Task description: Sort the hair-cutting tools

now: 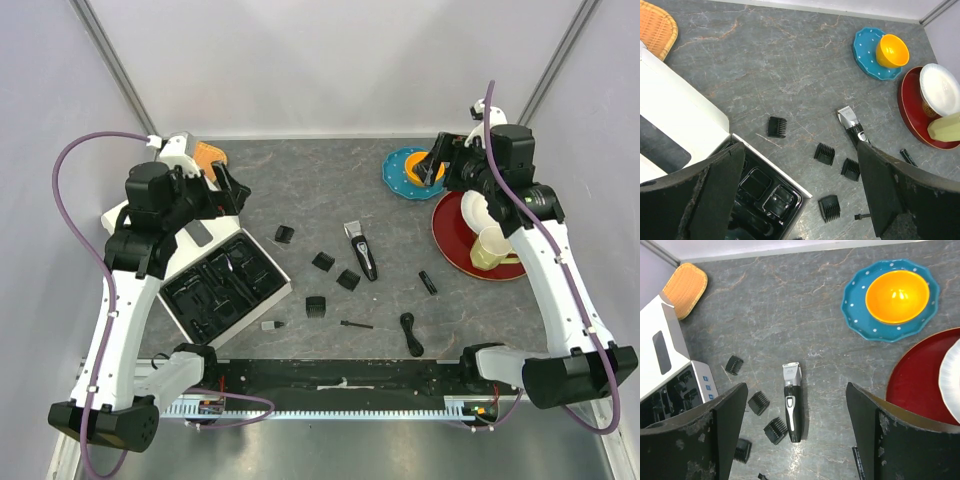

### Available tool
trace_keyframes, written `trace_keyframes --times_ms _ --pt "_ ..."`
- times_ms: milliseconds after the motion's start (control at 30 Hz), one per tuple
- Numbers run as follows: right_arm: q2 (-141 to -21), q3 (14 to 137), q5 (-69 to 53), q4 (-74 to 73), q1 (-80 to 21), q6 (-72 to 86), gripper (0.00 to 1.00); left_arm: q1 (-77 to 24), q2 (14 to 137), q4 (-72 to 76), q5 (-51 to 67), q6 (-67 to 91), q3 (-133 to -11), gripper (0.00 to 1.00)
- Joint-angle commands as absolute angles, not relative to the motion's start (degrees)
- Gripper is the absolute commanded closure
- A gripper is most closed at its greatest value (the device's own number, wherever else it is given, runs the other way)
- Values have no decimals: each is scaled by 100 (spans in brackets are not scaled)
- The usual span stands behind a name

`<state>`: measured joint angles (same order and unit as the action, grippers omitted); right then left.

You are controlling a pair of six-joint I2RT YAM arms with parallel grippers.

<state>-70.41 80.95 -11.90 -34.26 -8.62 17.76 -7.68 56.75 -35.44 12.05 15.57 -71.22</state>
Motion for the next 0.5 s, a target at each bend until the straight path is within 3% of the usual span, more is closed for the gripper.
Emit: trace_keyframes --times_ms 0,233,433,467 --pt "-7215 7981 -1608 -2988 -870 1907 12 -747 5529 -3235 985 1933 -7111 0" --pt "-7418 7972 -1547 -2971 -1133 1925 14 -747 5002 -2875 -236 3319 -6602 0" --pt "-7620 7647 -1020 -2874 -2107 2048 15 -738 4711 -2444 -35 2991 -6364 0" --pt "-7690 7525 -959 -2865 -2222 2074 15 -738 4685 -2374 539 2632 -6302 0"
